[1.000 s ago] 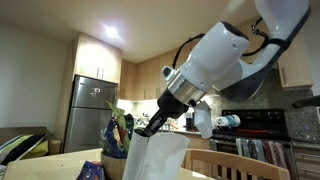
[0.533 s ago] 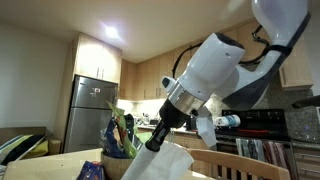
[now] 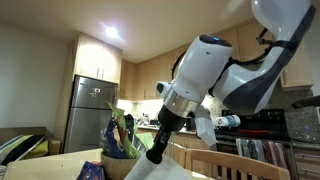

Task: Remove the paper towel roll from the holder, move the holder to the right side of the table

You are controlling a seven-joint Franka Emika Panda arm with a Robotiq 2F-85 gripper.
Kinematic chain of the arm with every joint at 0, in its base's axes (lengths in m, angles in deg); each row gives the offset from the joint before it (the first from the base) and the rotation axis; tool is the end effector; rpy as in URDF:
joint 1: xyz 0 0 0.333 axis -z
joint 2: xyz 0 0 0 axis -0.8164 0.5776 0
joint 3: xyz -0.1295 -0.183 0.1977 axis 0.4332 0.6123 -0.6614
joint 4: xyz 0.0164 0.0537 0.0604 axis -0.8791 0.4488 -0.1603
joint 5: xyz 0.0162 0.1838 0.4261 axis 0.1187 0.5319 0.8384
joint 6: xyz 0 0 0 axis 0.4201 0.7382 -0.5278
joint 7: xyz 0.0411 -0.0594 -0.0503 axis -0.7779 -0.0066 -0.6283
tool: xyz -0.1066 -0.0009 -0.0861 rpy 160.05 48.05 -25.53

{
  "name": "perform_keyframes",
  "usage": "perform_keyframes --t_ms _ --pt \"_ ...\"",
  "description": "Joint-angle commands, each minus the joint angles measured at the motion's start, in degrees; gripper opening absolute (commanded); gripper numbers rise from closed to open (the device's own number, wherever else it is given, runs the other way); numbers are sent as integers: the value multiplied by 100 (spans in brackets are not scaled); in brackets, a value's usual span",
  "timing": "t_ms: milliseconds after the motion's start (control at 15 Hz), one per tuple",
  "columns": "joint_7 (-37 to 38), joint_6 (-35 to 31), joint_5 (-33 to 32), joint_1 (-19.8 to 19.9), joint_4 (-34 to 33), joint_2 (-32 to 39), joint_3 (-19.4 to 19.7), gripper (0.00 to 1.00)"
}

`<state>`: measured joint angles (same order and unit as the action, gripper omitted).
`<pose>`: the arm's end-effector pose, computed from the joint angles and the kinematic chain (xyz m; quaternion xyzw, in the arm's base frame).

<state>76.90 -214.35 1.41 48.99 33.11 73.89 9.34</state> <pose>0.6612 0.1459 0.1689 0.8848 0.2886 0.3045 0.2029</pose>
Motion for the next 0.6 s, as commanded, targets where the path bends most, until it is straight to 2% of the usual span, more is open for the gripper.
perform_keyframes --t_ms 0,133,267,400,533 --pt "-1002 700 1115 -46 501 -479 -261 100" --pt "-1287 982 1458 -62 592 -646 -405 100" --pt "-1419 1157 1511 -88 662 -822 -489 100" --pt "-1600 1133 1552 -71 742 -963 -564 100" --pt "-2047 1006 1917 29 843 -1044 -670 100"
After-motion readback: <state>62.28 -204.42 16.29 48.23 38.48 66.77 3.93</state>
